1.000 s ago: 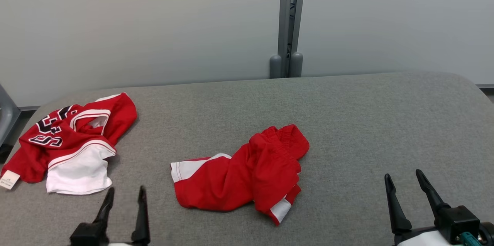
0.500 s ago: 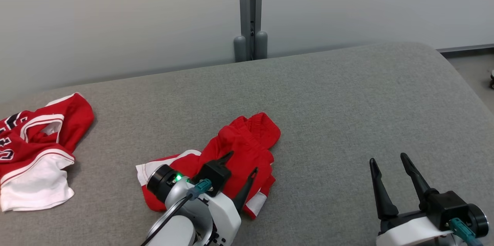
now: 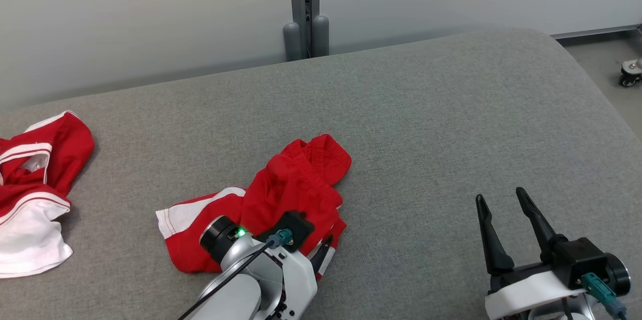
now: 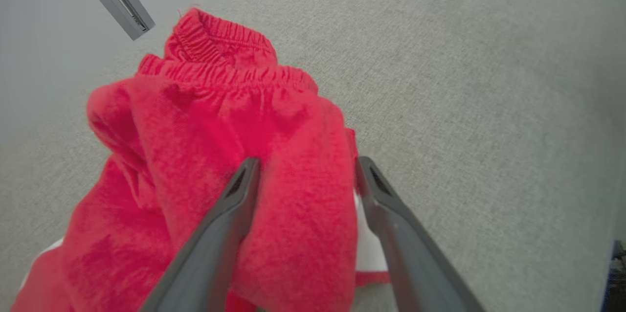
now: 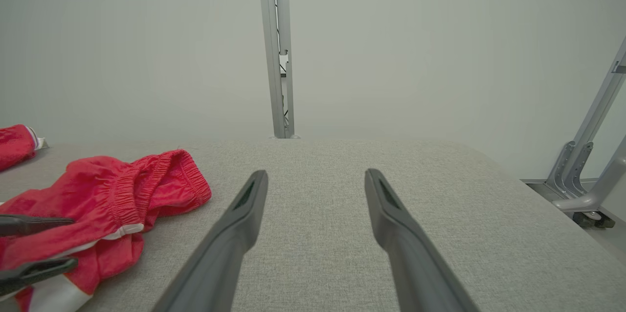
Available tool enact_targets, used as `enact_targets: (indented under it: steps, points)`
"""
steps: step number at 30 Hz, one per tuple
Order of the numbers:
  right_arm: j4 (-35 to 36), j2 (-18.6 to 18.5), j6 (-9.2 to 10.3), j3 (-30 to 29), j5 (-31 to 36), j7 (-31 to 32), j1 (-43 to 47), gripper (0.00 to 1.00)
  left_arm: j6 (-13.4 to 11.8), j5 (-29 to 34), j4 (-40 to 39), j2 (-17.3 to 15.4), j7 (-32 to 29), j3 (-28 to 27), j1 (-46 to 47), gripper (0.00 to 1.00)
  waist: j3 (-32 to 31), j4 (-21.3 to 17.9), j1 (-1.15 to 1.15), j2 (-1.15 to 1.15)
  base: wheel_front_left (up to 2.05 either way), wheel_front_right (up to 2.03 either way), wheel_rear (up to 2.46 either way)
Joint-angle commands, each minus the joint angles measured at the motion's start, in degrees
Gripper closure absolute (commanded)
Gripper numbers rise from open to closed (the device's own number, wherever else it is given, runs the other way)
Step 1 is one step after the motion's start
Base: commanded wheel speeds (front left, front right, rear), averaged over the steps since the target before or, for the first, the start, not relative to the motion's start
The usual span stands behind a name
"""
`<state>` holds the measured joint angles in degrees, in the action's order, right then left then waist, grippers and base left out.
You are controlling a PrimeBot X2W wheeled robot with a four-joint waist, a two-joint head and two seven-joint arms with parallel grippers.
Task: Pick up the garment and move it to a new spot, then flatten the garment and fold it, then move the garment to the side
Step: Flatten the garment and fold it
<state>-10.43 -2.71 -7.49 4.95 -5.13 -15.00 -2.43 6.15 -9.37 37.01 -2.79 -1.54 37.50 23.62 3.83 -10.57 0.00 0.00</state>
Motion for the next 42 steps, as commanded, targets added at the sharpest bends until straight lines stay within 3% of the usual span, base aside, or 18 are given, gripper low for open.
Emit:
enact_targets:
  steps: [1, 3, 4, 5, 6, 7, 9, 13, 17, 24, 30, 37, 42]
  points:
    - [-0.1, -0.3, -0.01, 0.1, -0.5, -0.3, -0.7, 0.00, -0.6, -0.3, 2.1, -0.2, -0.6, 0.9, 1.6, 0.00, 0.3, -0.2, 0.00, 0.00, 0.00, 0.00, 0.00]
    - [-0.2, -0.3, -0.01, 0.4, -0.6, -0.3, -0.8, 0.00, -0.6, -0.9, 4.0, -0.2, -1.4, 1.5, 2.1, 0.00, 0.5, -0.3, 0.00, 0.00, 0.00, 0.00, 0.00]
    - [-0.2, -0.3, -0.01, 0.4, -0.7, -0.3, -0.9, 0.00, -0.7, -1.1, 4.7, -0.2, -1.5, 1.9, 2.6, 0.05, 0.6, -0.4, 0.00, 0.00, 0.00, 0.00, 0.00]
    - [-0.2, -0.3, -0.01, 0.4, -0.9, -0.3, -1.0, 0.00, -0.8, -1.8, 5.1, -0.2, -1.2, 2.0, 3.0, 0.54, 0.7, -0.4, 0.00, 0.00, 0.00, 0.00, 0.00]
    - [-0.2, -0.3, -0.01, 0.4, -1.0, -0.3, -1.1, 0.00, -1.0, -2.2, 5.3, -0.2, -0.9, 2.2, 3.3, 0.71, 0.8, -0.4, 0.00, 0.00, 0.00, 0.00, 0.00]
    - [-0.2, -0.3, -0.01, 0.4, -1.0, -0.3, -1.1, 0.00, -1.0, -2.2, 5.3, -0.2, -0.9, 2.2, 3.3, 0.71, 0.8, -0.4, 0.00, 0.00, 0.00, 0.00, 0.00]
    - [-0.2, -0.3, -0.01, 0.1, -0.9, -0.3, -1.1, 0.00, -1.0, -3.6, 5.1, -0.2, 0.2, 2.4, 3.7, 1.00, 0.9, -0.3, 0.00, 0.00, 0.00, 0.00, 0.00]
    - [-0.3, -0.3, -0.01, -0.2, -0.7, -0.3, -1.1, 0.00, -1.4, -8.6, 3.1, -0.2, 2.5, 2.2, 4.7, 1.00, 1.1, 0.0, 0.00, 0.00, 0.00, 0.00, 0.00]
    - [-0.4, -0.4, -0.01, 0.0, -0.7, -0.3, -1.3, 0.00, -2.7, -19.6, -3.1, -0.2, 6.8, 0.7, 5.5, 1.00, 1.0, -0.1, 0.00, 0.00, 0.00, 0.00, 0.00]
    - [-0.5, -0.4, -0.01, 0.7, -0.9, -0.3, -1.6, 0.00, -8.0, -33.5, -13.0, -0.2, 14.1, 3.7, 10.1, 1.00, 0.6, -1.2, 0.00, 0.00, 0.00, 0.00, 0.00]
    - [-0.4, -0.3, -0.01, 0.3, -1.0, -0.3, -1.6, 0.00, -12.2, -43.5, -18.8, -0.2, 16.6, 4.6, 13.5, 1.00, 1.0, -1.6, 0.00, 0.00, 0.00, 0.00, 0.00]
    - [-0.5, -0.4, -0.01, 0.4, -1.3, -0.3, -1.9, 0.00, -16.6, -48.3, -27.8, -0.3, 16.7, -2.9, 12.7, 1.00, 1.4, -1.6, 0.00, 0.00, 0.00, 0.00, 0.00]
    - [-0.7, -0.3, -0.01, 0.1, -1.9, -0.3, -2.0, 0.00, -20.2, -49.5, -26.0, -0.3, 16.7, -6.8, 6.7, 1.00, 2.1, -0.5, 0.00, 0.00, 0.00, 0.00, 0.00]
